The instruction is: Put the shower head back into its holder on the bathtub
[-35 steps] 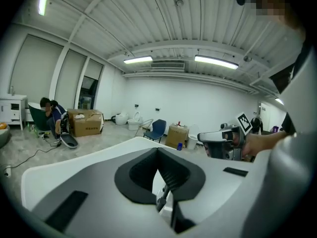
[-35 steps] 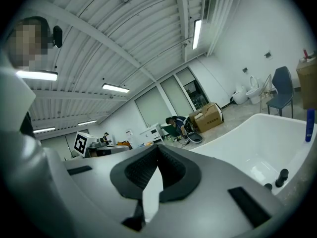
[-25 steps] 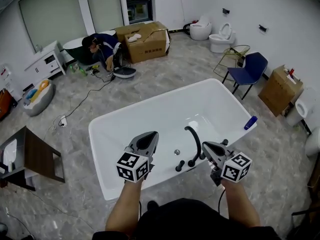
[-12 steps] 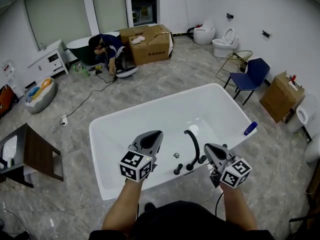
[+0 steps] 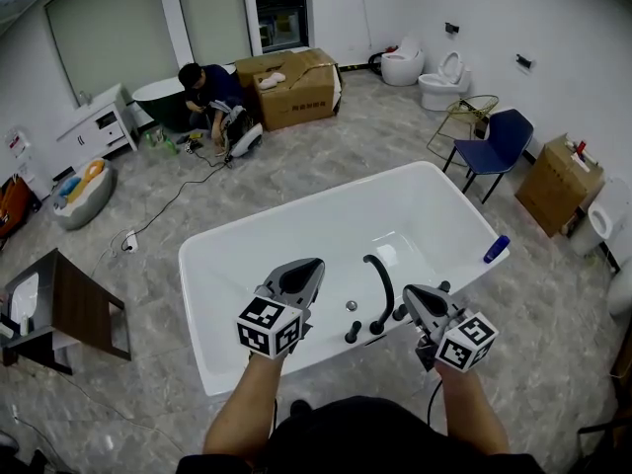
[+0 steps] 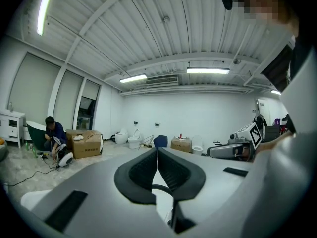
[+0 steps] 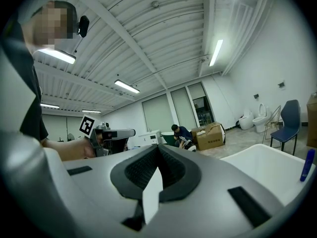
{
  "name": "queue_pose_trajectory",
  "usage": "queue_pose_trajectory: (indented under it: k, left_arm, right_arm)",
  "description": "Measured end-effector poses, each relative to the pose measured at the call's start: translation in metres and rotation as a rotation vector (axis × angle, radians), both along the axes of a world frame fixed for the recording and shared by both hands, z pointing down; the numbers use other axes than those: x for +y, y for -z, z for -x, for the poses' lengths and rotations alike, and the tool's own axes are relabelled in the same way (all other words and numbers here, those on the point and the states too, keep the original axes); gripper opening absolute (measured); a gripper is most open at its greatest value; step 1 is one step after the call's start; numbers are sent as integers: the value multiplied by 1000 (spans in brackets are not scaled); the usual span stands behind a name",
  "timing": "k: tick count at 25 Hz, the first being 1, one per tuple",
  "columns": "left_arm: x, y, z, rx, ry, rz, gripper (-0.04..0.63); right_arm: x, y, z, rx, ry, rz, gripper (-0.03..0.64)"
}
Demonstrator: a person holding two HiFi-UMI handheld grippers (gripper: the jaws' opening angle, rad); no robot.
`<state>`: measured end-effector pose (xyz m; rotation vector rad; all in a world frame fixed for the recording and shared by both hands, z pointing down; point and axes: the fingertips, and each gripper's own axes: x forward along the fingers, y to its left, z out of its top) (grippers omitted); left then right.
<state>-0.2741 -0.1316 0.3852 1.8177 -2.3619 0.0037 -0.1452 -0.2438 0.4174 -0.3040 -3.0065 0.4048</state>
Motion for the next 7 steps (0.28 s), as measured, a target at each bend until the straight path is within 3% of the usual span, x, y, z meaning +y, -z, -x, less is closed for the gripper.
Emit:
queue_pose_trajectory:
  k: [7]
  left_arm:
    - [5, -8, -10, 24, -2, 27, 17]
  right_arm:
    - [7, -1, -7, -3, 15, 10, 15]
